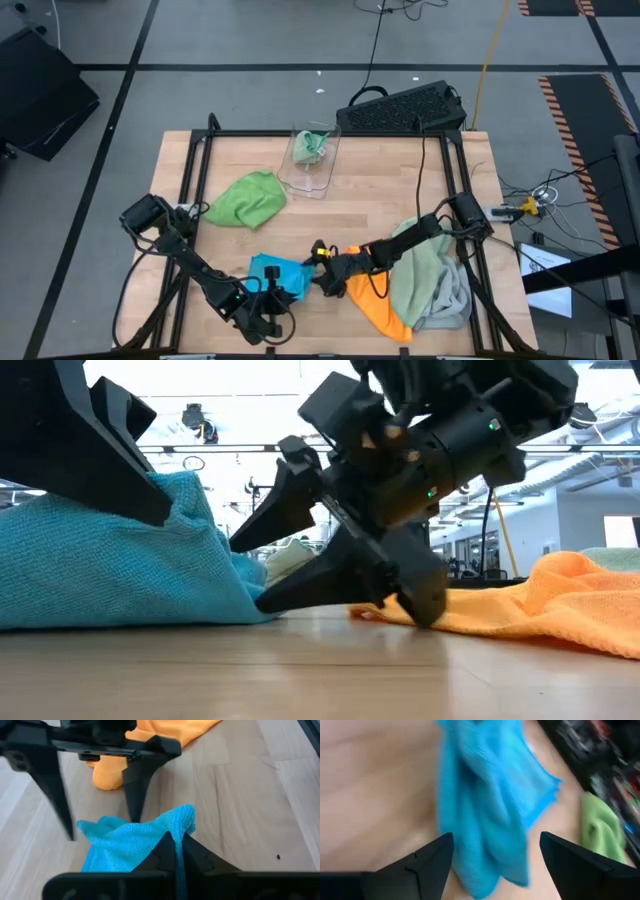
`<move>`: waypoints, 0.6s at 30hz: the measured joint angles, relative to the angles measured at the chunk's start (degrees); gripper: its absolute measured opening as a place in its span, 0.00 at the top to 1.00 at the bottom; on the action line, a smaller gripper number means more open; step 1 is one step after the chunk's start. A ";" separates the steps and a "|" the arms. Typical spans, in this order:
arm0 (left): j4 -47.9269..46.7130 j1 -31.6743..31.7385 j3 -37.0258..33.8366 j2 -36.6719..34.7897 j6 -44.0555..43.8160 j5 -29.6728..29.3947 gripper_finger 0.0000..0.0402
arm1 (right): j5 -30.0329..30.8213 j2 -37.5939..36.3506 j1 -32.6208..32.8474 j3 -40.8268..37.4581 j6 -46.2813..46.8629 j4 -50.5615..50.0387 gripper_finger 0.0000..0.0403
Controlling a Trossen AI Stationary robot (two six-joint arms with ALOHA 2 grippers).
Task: Fold microfiber towels
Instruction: Fold the blue towel
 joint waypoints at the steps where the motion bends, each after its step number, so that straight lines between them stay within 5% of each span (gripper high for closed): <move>1: 0.00 0.00 0.00 0.00 0.32 0.07 0.98 | -2.65 0.00 -0.53 0.00 -0.47 -0.71 0.28; 8: -0.02 -0.02 0.00 0.00 1.75 0.08 0.97 | -10.39 -0.05 -2.95 0.11 -2.04 -5.96 0.43; 18: -0.20 0.00 0.00 -0.07 9.72 -2.59 0.97 | -6.16 -0.87 -1.61 -0.02 4.00 -7.79 0.97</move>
